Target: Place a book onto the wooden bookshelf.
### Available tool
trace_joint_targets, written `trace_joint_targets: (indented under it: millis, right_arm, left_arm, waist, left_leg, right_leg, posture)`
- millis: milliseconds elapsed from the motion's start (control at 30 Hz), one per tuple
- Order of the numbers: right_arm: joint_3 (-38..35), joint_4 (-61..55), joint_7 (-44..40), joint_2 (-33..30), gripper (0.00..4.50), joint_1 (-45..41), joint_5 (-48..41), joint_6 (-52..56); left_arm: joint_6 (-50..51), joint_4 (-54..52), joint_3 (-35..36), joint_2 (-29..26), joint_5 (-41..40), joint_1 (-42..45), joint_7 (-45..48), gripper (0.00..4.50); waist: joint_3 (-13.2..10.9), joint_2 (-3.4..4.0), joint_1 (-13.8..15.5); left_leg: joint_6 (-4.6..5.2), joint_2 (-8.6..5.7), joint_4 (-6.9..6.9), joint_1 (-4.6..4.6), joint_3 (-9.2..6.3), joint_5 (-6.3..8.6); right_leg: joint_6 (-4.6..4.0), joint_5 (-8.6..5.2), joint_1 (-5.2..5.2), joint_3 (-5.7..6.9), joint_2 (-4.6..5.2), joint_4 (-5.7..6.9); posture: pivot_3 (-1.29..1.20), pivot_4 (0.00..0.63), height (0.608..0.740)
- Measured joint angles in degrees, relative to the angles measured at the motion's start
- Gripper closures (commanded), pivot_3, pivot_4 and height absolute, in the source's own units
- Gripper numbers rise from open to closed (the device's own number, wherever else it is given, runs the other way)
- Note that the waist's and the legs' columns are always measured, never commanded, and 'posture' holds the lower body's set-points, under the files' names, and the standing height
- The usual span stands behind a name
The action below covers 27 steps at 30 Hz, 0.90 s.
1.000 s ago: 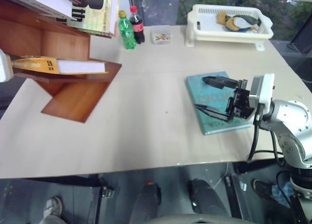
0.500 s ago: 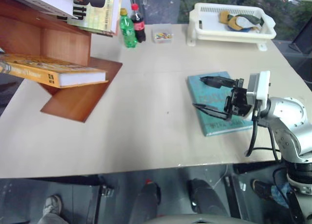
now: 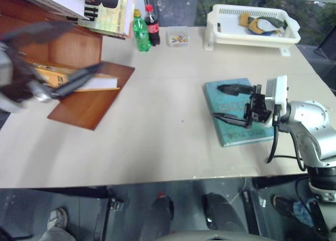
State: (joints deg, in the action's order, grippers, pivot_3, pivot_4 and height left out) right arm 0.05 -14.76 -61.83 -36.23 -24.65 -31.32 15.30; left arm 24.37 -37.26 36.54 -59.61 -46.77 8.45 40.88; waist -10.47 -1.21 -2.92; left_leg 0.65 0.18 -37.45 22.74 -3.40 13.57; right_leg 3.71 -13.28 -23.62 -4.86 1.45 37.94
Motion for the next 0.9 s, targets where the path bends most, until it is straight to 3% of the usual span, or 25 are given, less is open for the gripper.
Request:
trace_joint_targets:
  millis: [67, 133, 200, 300, 333, 367, 433, 600, 700, 900]
  right_arm:
    - [-0.3, -0.7, 1.4, -1.4, 1.04, 2.4, -0.7, 4.3]
    - [-0.1, -1.6, 3.7, -1.9, 1.04, 4.3, 0.3, 6.6]
    - [0.2, -2.4, 5.7, -1.9, 1.04, 4.6, 1.8, 7.4]
    - [0.7, -2.6, 7.8, -2.9, 0.27, 6.7, 4.9, 7.5]
    - [0.7, -2.7, 7.8, -3.1, 0.12, 7.7, 5.1, 7.9]
    - [0.7, -2.9, 7.8, -3.3, 0.12, 8.8, 5.1, 8.3]
    - [0.3, -3.7, 7.6, -4.7, 0.0, 12.4, 5.1, 8.8]
    - [-10.6, -7.3, 7.3, -10.8, 0.0, 23.7, 4.2, 9.5]
    - [-18.8, -9.1, 6.4, -13.3, 0.0, 31.7, 3.7, 9.7]
    - [-27.7, -6.7, 2.0, -18.3, 0.0, 37.7, 4.0, 9.0]
  left_arm:
    - [2.9, -4.6, -8.6, 6.0, -1.6, -1.3, -5.6, 1.01]
    - [4.8, -5.7, -18.2, 12.4, -0.8, -2.2, -9.8, 1.82]
    - [5.1, -5.3, -22.1, 15.4, 1.3, -2.6, -11.4, 2.6]
    - [4.7, -3.2, -26.7, 18.8, 5.4, -4.6, -12.3, 3.88]
    - [4.5, -2.7, -27.0, 19.5, 6.0, -5.2, -12.3, 3.96]
    - [3.9, -2.4, -27.1, 20.2, 6.5, -6.4, -12.1, 3.96]
    - [2.5, -1.9, -27.0, 20.7, 7.9, -10.8, -10.5, 3.49]
    - [1.4, -0.2, -17.7, 20.3, 8.1, -23.9, -5.6, 1.1]
    - [0.1, -0.1, -12.3, 19.9, 8.3, -29.3, -2.5, 1.1]
    - [-1.2, 0.2, -7.8, 19.7, 9.9, -35.4, 1.4, 1.1]
  waist:
    - [0.0, 0.06, 0.2]
    - [0.0, 0.03, 0.3]
    - [0.0, 0.07, 0.3]
    - [0.1, 0.05, 0.6]
    - [0.1, 0.05, 0.7]
    - [0.1, 0.05, 0.7]
    - [0.0, 0.06, 0.7]
    - [0.1, 0.03, 0.9]
    - [0.1, 0.0, 1.3]
    - [0.1, -0.08, 0.9]
  left_leg:
    - [0.0, -0.05, -0.01, -0.02, 0.02, 0.0]
    - [-0.01, -0.06, -0.04, 0.02, 0.09, 0.0]
    - [-0.01, -0.06, -0.05, 0.0, 0.2, -0.01]
    - [-0.01, -0.06, -0.06, 0.02, 0.24, -0.01]
    - [-0.01, -0.05, -0.06, 0.02, 0.24, -0.01]
    - [-0.01, -0.04, -0.06, 0.02, 0.25, -0.01]
    - [-0.01, -0.03, -0.04, 0.06, 0.29, -0.01]
    - [-0.01, -0.02, 0.02, 0.03, 0.41, 0.0]
    - [-0.01, -0.03, 0.01, 0.03, 0.45, 0.0]
    - [-0.01, 0.06, -0.06, -0.13, 0.8, -0.01]
  right_leg:
    - [-0.02, 0.01, 0.02, -0.03, 0.01, 0.04]
    - [-0.06, 0.04, 0.02, -0.02, -0.08, -0.01]
    - [-0.07, 0.05, 0.02, -0.02, -0.11, -0.01]
    - [-0.09, 0.03, 0.02, -0.02, -0.23, -0.05]
    - [-0.09, 0.03, 0.03, -0.02, -0.23, -0.07]
    - [-0.1, 0.03, 0.03, -0.03, -0.23, -0.08]
    - [-0.11, 0.03, 0.02, -0.05, -0.19, -0.12]
    - [-0.18, -0.05, 0.04, -0.11, -0.12, -0.24]
    - [-0.22, -0.17, 0.07, -0.11, -0.1, -0.28]
    - [-0.04, -0.27, 0.08, -0.35, -0.12, -0.26]
  posture:
    - [0.0, 0.15, 0.74]
    - [0.0, 0.15, 0.74]
    - [0.0, 0.15, 0.74]
    - [0.0, 0.15, 0.74]
    - [0.0, 0.15, 0.74]
    - [0.0, 0.15, 0.74]
    - [0.0, 0.15, 0.74]
    - [0.0, 0.15, 0.74]
    - [0.0, 0.15, 0.74]
    - [0.0, 0.15, 0.74]
